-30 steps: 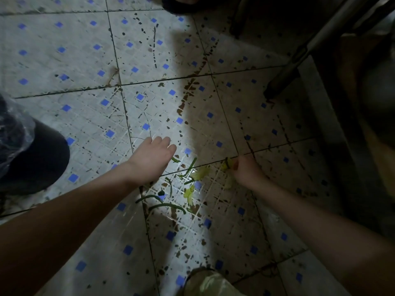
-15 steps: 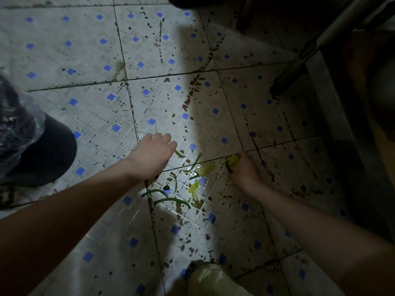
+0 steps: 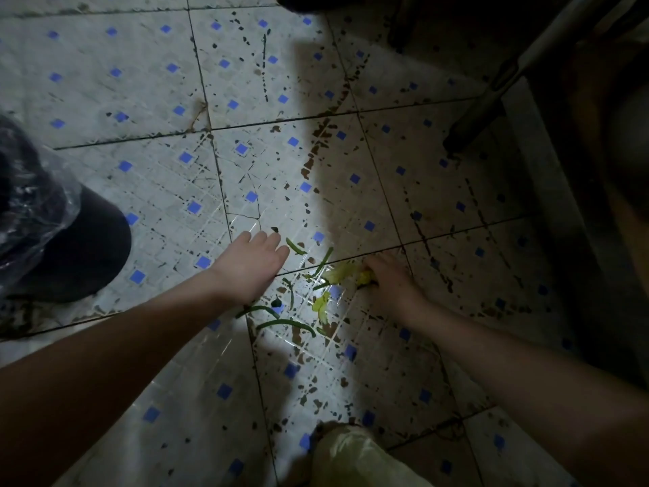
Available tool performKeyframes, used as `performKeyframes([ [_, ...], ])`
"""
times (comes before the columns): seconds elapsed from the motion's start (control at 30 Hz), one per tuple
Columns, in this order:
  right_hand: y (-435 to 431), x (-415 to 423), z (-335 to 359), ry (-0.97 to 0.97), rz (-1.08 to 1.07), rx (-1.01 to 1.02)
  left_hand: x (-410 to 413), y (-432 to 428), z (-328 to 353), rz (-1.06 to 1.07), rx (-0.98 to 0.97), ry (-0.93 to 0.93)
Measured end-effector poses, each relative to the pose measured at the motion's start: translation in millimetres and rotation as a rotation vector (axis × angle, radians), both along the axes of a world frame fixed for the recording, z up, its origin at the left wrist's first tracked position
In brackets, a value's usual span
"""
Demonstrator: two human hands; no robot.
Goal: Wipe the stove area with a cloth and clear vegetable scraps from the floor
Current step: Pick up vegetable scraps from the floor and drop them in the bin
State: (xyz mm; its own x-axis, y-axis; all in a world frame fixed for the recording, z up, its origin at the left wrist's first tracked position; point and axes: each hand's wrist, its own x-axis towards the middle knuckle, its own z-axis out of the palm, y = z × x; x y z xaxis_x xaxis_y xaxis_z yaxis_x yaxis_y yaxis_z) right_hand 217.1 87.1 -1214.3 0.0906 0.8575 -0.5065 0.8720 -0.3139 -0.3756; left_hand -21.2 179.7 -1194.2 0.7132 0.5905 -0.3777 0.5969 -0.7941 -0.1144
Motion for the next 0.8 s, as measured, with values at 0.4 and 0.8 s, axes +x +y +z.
performKeyframes([
  [0.4,20,-28,4,0.210,0.080,0.103,-5,-4,-4,0.041,-0.044,-0.008],
  [0.8,20,-25,0,0.232,0.094,0.021,10,-3,-18,0.079,-0.112,-0.051],
])
